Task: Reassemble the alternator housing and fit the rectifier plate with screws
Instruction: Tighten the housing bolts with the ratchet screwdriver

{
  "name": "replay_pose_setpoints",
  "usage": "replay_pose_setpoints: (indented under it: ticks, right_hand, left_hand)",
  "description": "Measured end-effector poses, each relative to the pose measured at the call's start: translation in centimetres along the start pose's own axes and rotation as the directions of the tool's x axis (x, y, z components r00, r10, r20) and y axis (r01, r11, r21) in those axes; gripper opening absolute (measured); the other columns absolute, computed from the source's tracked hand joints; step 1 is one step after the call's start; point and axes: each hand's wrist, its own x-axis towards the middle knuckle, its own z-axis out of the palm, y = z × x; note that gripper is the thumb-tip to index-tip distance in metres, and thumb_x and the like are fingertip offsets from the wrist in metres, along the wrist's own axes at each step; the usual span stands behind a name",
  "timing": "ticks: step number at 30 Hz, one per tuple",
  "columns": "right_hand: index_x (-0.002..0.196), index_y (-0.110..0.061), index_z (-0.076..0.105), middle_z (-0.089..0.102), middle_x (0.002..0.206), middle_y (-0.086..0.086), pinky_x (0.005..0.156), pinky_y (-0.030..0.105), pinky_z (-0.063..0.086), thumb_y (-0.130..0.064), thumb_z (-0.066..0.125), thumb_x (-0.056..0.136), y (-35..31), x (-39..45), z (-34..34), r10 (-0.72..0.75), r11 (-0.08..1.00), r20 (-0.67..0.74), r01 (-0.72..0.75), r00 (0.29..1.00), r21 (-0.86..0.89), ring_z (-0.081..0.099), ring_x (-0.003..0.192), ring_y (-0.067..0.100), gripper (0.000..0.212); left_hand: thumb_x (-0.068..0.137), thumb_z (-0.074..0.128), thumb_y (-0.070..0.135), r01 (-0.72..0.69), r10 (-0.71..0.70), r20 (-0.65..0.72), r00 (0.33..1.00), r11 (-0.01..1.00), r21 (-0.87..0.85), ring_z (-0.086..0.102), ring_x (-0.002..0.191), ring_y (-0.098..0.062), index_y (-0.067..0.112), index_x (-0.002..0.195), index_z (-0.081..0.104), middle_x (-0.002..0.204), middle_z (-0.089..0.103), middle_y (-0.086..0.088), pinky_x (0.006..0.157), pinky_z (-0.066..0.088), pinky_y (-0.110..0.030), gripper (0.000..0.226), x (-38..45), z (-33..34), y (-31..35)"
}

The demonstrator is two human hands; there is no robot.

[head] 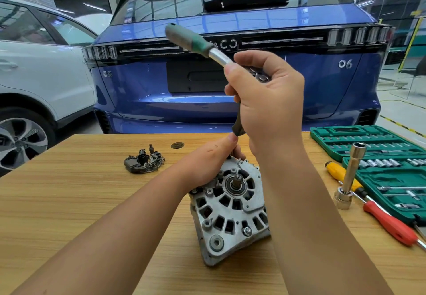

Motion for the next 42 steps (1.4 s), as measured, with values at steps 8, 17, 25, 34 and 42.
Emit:
replay_pose_setpoints:
  ticks: [8, 17, 25, 34, 42]
  right_hand:
    - [0.103, -0.013, 0.062, 0.064, 0.086, 0.004, 0.060, 0.021, 0.046, -0.018, 0.063, 0.098, -0.7, 1.4, -1.9, 0.407, 0.766, 0.206, -0.455, 0.890, 0.455, 0.060, 0.064, 0.009, 0.008]
    - [0.099, -0.010, 0.062, 0.065, 0.082, 0.000, 0.065, 0.019, 0.048, -0.004, 0.061, 0.070, -0.3, 2.0, -2.4, 0.409, 0.470, 0.437, -0.596, 0.801, 0.651, 0.057, 0.062, 0.009, 0.030]
    - [0.085, -0.014, 0.050, 0.060, 0.096, 0.003, 0.079, 0.030, 0.046, 0.007, 0.061, 0.084, 2.1, 1.1, -1.3, 0.081, 0.711, 0.289, -0.258, 0.954, 0.654, 0.060, 0.079, 0.016, 0.024]
    - [0.094, -0.008, 0.071, 0.064, 0.110, 0.003, 0.087, 0.048, 0.052, 0.000, 0.069, 0.091, 5.4, -0.9, 0.6, -0.530, 0.845, -0.073, 0.520, 0.845, -0.123, 0.064, 0.103, 0.025, 0.008]
    - [0.132, -0.008, 0.048, 0.062, 0.122, 0.014, 0.090, 0.054, 0.052, -0.023, 0.041, 0.091, 4.0, -1.2, -0.6, -0.278, 0.950, 0.293, 0.217, 0.915, 0.225, 0.063, 0.099, 0.040, 0.044]
  left_hand:
    - [0.097, 0.024, 0.075, 0.052, -0.052, 0.005, 0.999, 0.998, -0.031, 0.067, 0.100, -0.010, 0.032, 0.095, 0.069, 0.105, 0.073, 0.016, 0.103, 0.047, -0.044, 0.062, -0.1, 0.0, 0.5]
    - [0.087, 0.020, 0.081, 0.062, -0.062, 0.001, 0.998, 0.991, -0.115, 0.067, 0.105, -0.010, 0.034, 0.086, 0.063, 0.108, 0.074, 0.021, 0.105, 0.047, -0.047, 0.063, -0.3, -0.1, 0.6]
    - [0.095, 0.014, 0.072, 0.070, -0.075, -0.031, 0.997, 0.989, -0.131, 0.067, 0.102, -0.003, 0.027, 0.093, 0.067, 0.106, 0.075, 0.019, 0.096, 0.047, -0.033, 0.069, -0.7, 0.1, 1.1]
    - [0.102, 0.022, 0.063, 0.167, -0.169, -0.151, 0.974, 0.986, -0.027, 0.059, 0.102, -0.003, 0.037, 0.081, 0.056, 0.107, 0.066, 0.003, 0.077, 0.042, -0.032, 0.048, -0.2, 0.4, -0.3]
    - [0.085, 0.008, 0.088, 0.116, -0.120, -0.113, 0.986, 0.992, -0.049, 0.055, 0.071, 0.026, 0.062, 0.075, 0.066, 0.072, 0.062, 0.044, 0.074, 0.036, -0.024, 0.064, -0.8, 0.1, 0.7]
